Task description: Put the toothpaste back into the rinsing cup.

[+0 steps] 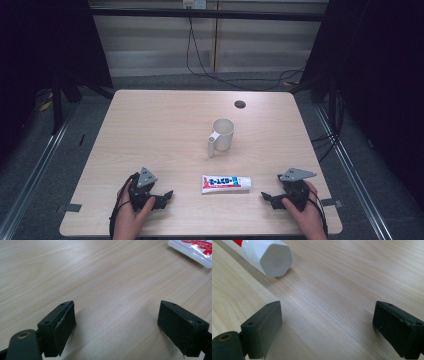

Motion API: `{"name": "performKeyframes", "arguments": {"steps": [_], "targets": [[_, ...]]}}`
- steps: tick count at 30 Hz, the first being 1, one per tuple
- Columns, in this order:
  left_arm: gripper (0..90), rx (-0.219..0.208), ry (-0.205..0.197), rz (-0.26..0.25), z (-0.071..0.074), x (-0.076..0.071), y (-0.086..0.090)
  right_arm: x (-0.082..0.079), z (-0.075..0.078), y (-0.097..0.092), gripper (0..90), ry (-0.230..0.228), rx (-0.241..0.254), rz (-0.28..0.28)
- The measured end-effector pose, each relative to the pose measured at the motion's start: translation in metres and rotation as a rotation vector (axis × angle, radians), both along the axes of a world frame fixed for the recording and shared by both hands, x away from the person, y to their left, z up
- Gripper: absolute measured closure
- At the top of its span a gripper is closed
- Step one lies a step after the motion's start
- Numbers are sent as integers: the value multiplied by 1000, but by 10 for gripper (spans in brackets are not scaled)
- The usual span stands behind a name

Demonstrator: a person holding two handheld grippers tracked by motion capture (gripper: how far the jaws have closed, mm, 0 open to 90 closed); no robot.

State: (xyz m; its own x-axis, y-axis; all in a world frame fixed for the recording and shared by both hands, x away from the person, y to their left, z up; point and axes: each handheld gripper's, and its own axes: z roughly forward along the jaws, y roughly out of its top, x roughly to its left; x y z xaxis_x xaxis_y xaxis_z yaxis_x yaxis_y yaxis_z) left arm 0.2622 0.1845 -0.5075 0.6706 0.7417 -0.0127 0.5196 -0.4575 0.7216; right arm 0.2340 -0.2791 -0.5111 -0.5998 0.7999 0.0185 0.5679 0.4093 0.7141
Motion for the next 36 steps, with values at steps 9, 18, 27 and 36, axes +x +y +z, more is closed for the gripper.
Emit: {"name": "performKeyframes", "arguments": {"steps": [9, 18, 27, 36], "targets": [[147, 3, 1, 0, 0, 0, 0, 5, 6, 1, 134, 47, -26, 2], [147, 1, 1, 0, 0, 0, 0, 17, 24, 18, 157, 177, -83, 122], [147, 1, 2, 0, 0, 0, 0, 25, 36, 39, 157, 230, -164, 235], [147, 1, 2, -1, 0, 0, 0, 33, 50, 58, 159, 222, -192, 303]]}}
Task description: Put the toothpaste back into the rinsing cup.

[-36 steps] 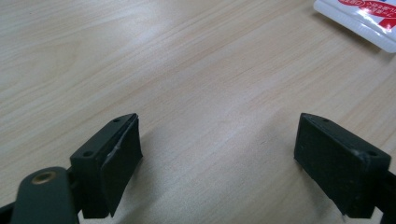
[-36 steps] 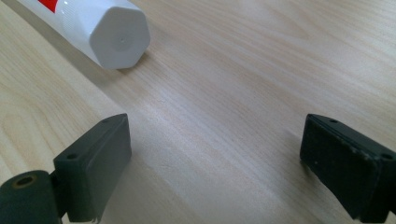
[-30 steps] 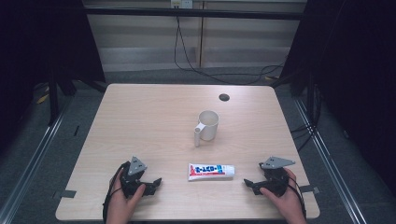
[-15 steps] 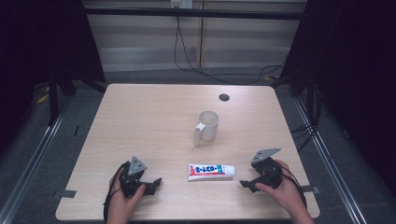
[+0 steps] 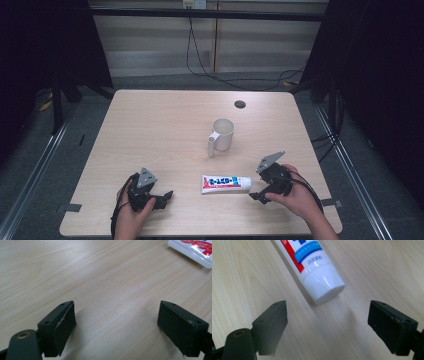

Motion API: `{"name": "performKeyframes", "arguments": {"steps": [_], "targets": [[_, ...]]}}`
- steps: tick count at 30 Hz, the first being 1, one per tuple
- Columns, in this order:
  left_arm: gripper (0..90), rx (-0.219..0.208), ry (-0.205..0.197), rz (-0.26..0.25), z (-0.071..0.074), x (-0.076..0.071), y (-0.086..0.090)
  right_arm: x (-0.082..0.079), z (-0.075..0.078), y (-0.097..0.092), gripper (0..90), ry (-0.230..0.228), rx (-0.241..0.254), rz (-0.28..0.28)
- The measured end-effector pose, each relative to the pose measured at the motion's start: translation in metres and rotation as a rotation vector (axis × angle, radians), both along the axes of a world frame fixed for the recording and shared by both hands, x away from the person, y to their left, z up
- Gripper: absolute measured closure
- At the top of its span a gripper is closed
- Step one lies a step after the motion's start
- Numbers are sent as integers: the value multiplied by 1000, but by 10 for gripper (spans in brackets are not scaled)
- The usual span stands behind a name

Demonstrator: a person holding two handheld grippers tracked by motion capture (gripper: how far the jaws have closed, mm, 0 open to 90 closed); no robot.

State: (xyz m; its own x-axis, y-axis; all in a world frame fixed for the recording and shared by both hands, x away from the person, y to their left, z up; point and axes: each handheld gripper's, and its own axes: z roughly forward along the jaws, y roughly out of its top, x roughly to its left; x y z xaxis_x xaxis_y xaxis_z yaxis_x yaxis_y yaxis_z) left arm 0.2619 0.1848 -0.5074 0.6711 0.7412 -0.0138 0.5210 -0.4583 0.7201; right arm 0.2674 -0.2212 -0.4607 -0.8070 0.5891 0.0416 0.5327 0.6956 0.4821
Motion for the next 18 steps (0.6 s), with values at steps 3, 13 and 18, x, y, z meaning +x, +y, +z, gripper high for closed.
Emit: {"name": "performKeyframes", "arguments": {"steps": [3, 13, 18], "targets": [[147, 1, 0, 0, 0, 0, 0, 2, 3, 6, 158, 0, -6, 18], [147, 1, 0, -1, 0, 0, 0, 16, 3, 37, 168, 13, -60, 104], [147, 0, 0, -1, 0, 0, 0, 25, 6, 51, 175, 22, -78, 132]]}}
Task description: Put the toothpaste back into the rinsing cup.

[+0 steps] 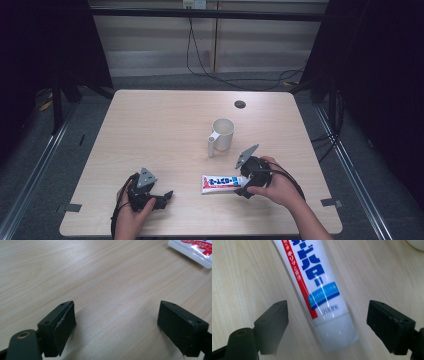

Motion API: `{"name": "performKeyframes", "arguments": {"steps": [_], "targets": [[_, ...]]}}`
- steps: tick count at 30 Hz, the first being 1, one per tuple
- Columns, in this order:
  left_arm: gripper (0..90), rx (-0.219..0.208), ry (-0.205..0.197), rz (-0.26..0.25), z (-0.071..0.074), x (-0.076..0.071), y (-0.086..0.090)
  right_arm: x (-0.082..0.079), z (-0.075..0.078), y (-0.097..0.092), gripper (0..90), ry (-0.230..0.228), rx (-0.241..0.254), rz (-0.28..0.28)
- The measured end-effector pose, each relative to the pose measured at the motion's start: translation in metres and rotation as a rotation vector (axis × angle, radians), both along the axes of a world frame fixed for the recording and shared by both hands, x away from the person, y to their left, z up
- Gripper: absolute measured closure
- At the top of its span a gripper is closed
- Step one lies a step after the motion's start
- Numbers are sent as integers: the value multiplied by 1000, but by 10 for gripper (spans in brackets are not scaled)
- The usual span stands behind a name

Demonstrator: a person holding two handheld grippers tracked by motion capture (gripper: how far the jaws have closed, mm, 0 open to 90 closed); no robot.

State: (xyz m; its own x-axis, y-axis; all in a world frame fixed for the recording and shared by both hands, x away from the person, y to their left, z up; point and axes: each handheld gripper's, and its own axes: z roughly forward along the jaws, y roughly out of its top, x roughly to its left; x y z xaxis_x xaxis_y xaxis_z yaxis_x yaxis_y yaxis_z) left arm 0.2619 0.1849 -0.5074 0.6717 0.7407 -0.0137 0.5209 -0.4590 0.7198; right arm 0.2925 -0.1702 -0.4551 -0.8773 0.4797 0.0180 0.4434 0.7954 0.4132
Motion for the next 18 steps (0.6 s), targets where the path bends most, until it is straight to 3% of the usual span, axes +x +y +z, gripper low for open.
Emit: {"name": "performKeyframes", "arguments": {"steps": [11, 18], "targets": [[147, -1, 0, 1, 0, 0, 0, 9, -3, 30, 189, 7, -49, 100], [147, 0, 0, 0, 0, 0, 0, 12, 0, 40, 196, 26, -46, 110]]}}
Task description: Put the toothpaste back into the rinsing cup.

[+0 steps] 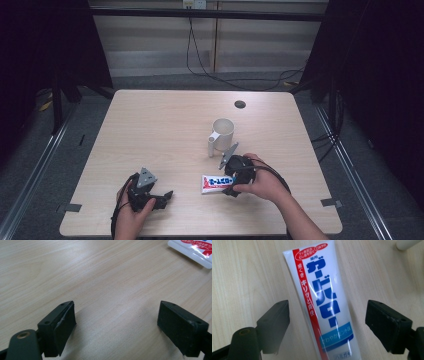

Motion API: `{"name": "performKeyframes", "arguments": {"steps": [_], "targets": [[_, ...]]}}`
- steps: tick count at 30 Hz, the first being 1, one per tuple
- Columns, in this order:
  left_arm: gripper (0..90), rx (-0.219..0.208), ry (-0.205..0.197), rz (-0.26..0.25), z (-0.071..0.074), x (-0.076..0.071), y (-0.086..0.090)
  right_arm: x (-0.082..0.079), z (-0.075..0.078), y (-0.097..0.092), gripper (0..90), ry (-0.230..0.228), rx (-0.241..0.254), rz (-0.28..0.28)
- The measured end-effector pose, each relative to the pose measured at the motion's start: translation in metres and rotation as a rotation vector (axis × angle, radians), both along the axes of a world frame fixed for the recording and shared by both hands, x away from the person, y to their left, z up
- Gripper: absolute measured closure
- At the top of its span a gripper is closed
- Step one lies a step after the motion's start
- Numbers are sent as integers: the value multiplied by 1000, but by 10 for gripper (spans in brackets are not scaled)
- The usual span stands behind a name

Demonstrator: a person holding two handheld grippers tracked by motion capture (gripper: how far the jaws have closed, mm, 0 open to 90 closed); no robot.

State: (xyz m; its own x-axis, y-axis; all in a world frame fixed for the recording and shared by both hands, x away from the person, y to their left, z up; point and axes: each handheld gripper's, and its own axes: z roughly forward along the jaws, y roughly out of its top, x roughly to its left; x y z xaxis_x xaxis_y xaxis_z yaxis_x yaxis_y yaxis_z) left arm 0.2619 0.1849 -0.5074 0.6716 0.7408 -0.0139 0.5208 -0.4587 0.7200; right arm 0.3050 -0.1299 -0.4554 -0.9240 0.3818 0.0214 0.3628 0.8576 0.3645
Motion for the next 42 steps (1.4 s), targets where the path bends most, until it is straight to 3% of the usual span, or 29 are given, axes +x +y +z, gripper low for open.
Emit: {"name": "performKeyframes", "arguments": {"steps": [11, 16, 24, 25, 27, 30, 32, 37, 38, 42], "targets": [[147, 0, 0, 0, 0, 0, 0, 7, 0, 13, 199, 13, -9, 35], [147, -4, 0, 3, 0, 0, 0, 8, -5, 20, 208, 8, -35, 60], [147, -4, 0, 3, 0, 0, 0, 12, -13, 25, 247, 21, -49, 68], [148, -5, -1, 2, 0, 0, 0, 12, -17, 26, 275, 47, -47, 54], [148, -5, -1, 2, 0, 0, 0, 13, -20, 25, 279, 46, -56, 66], [148, -4, 0, 2, 0, 0, 0, 15, -20, 24, 299, 54, -38, 59], [148, -5, 0, 2, 0, 0, 0, 16, -19, 24, 414, 52, -29, 64], [148, -5, 0, 2, 0, 0, 0, 14, -15, 27, 547, 33, -64, 75], [148, -5, 0, 2, 0, 0, 0, 14, -11, 26, 636, 20, -62, 77], [148, -4, 1, 2, 0, 0, 0, 12, -9, 21, 677, 26, -44, 65]]}}
